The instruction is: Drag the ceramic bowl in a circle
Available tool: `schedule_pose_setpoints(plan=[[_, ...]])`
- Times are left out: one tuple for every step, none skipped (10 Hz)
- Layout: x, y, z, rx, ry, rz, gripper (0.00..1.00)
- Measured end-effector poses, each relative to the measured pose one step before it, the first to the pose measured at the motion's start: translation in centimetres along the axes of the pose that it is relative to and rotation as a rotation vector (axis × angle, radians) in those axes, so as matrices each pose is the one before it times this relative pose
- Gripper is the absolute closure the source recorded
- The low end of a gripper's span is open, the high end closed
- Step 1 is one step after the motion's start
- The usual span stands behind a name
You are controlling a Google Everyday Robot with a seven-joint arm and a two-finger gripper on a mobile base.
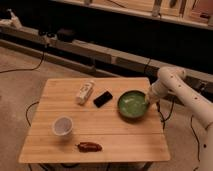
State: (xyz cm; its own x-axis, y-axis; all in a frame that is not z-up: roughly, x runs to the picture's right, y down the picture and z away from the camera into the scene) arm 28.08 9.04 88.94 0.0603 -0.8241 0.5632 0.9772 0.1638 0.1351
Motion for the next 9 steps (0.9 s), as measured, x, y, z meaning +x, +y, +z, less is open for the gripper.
schedule_pose_setpoints(plan=[[0.374, -0.966, 0.986, 0.01826, 0.00412, 0.0098, 0.89], [0.306, -0.912, 0.822, 0.01776, 0.00408, 0.01015, 0.89], [0.263, -0.553, 0.378, 0.01251, 0.00723, 0.00956, 0.89], [0.318, -0.554, 0.116, 0.01339, 0.01148, 0.00836, 0.89], [0.019, -0.194, 0.015, 0.00432, 0.00231, 0.00062, 0.89], [0.178, -3.636, -0.365, 0.02937, 0.02321, -0.02584, 0.89], [-0.331, -1.173, 0.186, -0.00496, 0.00298, -0.00291, 0.89], [-0.471, -1.048, 0.212, -0.00493, 0.00748, 0.00577, 0.89], [-0.319, -0.538, 0.135, -0.00148, 0.00503, 0.00672, 0.89]])
